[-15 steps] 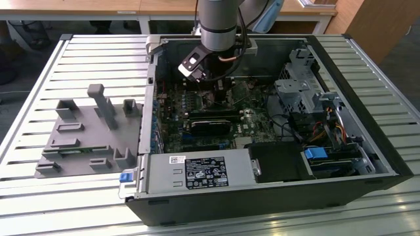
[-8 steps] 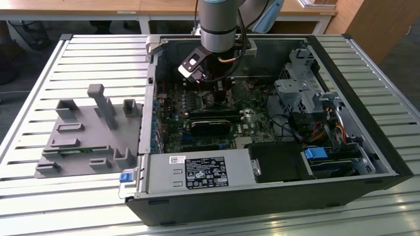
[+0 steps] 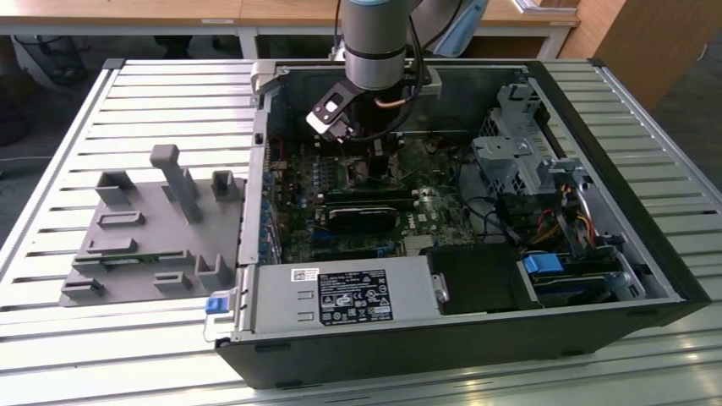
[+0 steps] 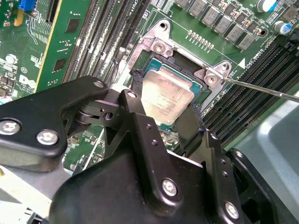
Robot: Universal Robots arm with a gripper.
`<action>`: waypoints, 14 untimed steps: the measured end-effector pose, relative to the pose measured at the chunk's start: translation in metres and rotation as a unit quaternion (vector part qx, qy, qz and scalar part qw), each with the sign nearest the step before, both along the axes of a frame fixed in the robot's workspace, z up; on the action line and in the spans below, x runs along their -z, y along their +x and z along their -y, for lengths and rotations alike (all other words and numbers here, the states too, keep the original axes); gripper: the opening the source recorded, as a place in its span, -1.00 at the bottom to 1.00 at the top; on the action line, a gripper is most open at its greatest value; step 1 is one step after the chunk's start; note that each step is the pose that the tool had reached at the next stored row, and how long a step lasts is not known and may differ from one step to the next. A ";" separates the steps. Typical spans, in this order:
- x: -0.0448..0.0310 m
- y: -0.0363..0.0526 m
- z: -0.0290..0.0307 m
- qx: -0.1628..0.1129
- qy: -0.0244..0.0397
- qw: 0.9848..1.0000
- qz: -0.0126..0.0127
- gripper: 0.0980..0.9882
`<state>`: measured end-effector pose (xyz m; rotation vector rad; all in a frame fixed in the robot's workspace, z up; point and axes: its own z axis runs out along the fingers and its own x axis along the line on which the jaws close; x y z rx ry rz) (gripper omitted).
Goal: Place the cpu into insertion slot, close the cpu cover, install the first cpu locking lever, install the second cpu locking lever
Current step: 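Place the cpu into insertion slot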
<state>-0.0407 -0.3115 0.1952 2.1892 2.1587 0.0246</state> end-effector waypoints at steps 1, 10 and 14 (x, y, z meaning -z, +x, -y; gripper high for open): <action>0.0000 0.0000 0.0000 0.000 0.000 1.000 0.000 0.00; -0.0010 0.0000 -0.0003 0.000 0.000 1.000 0.000 0.14; -0.0068 0.0000 -0.0003 0.000 0.002 1.000 0.000 0.14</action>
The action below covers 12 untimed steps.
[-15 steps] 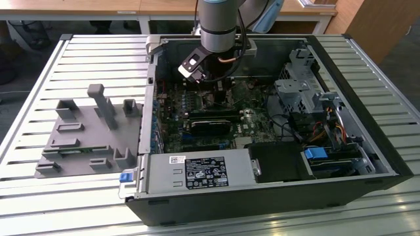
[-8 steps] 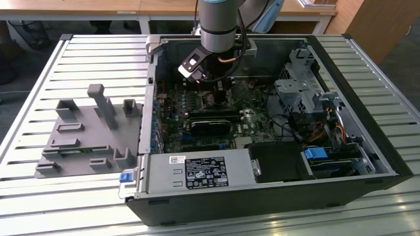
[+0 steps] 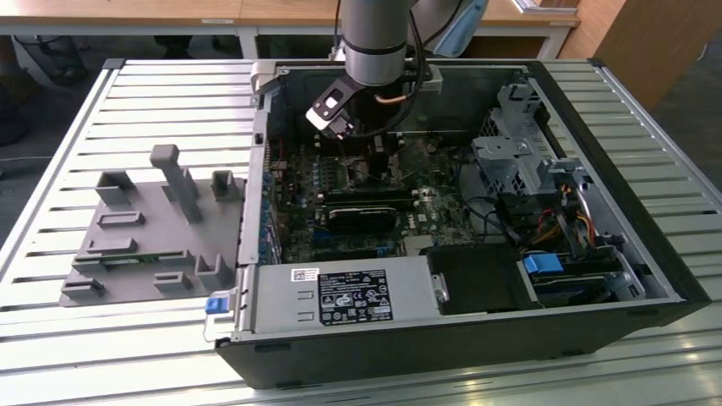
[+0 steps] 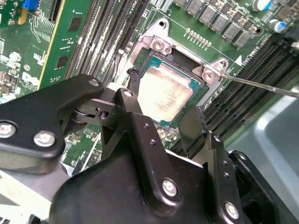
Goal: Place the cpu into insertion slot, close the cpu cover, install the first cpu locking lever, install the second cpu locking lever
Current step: 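Place the cpu into insertion slot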
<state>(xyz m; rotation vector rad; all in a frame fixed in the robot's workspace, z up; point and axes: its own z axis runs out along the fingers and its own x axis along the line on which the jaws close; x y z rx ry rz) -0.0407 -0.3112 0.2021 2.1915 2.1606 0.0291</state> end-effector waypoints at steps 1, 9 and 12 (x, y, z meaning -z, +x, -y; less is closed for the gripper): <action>-0.0015 0.0000 0.0000 0.000 0.001 1.000 0.000 0.14; -0.0054 0.0001 0.0045 0.000 0.021 1.000 -0.003 -0.44; -0.0055 0.0005 0.0068 0.000 0.021 1.000 -0.004 -0.70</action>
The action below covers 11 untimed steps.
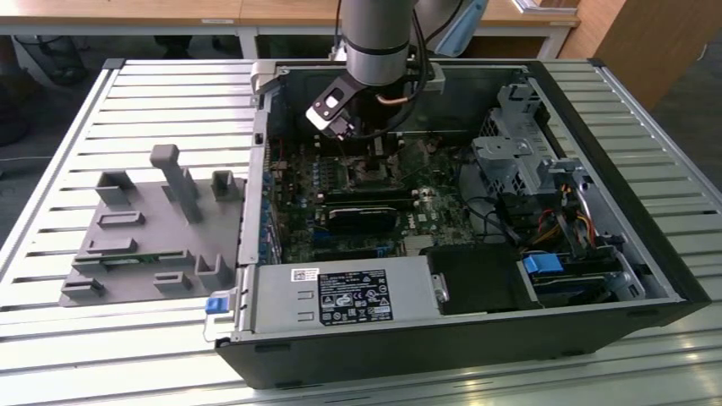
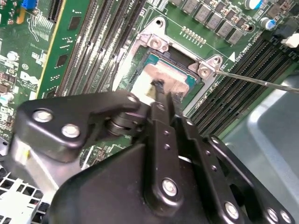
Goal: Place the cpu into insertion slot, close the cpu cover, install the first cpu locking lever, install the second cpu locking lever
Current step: 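Place the cpu into insertion slot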
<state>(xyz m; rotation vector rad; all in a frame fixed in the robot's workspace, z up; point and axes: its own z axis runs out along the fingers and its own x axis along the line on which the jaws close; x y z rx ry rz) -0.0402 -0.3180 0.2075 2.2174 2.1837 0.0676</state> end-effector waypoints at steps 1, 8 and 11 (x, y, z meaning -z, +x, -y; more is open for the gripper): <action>-0.0001 0.0002 0.0005 0.000 0.000 1.000 0.000 -0.83; -0.0024 0.0002 0.0009 0.000 0.000 1.000 -0.001 -0.98; -0.0030 0.0002 0.0008 0.000 0.001 1.000 -0.001 -0.98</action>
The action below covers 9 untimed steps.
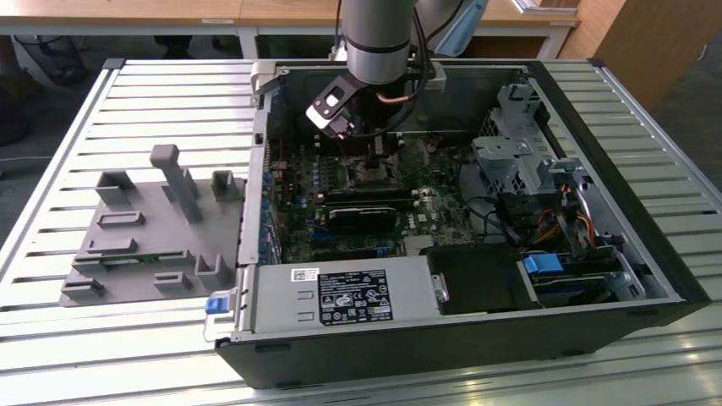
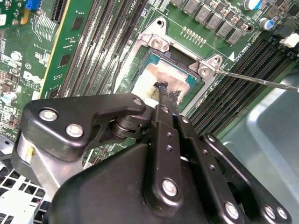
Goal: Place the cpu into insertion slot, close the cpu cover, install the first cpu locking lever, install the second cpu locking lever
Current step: 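Place the cpu into insertion slot, then close the cpu cover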
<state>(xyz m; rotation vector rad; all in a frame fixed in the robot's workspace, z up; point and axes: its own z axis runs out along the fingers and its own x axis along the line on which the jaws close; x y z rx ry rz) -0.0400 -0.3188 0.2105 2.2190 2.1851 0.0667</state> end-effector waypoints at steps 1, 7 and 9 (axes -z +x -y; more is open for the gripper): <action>-0.0002 0.0000 0.0000 0.000 0.000 1.000 0.000 -0.98; -0.0015 0.0000 0.0000 0.000 0.000 1.000 0.000 -0.98; -0.0027 0.0000 0.0001 0.000 0.000 1.000 0.000 -0.98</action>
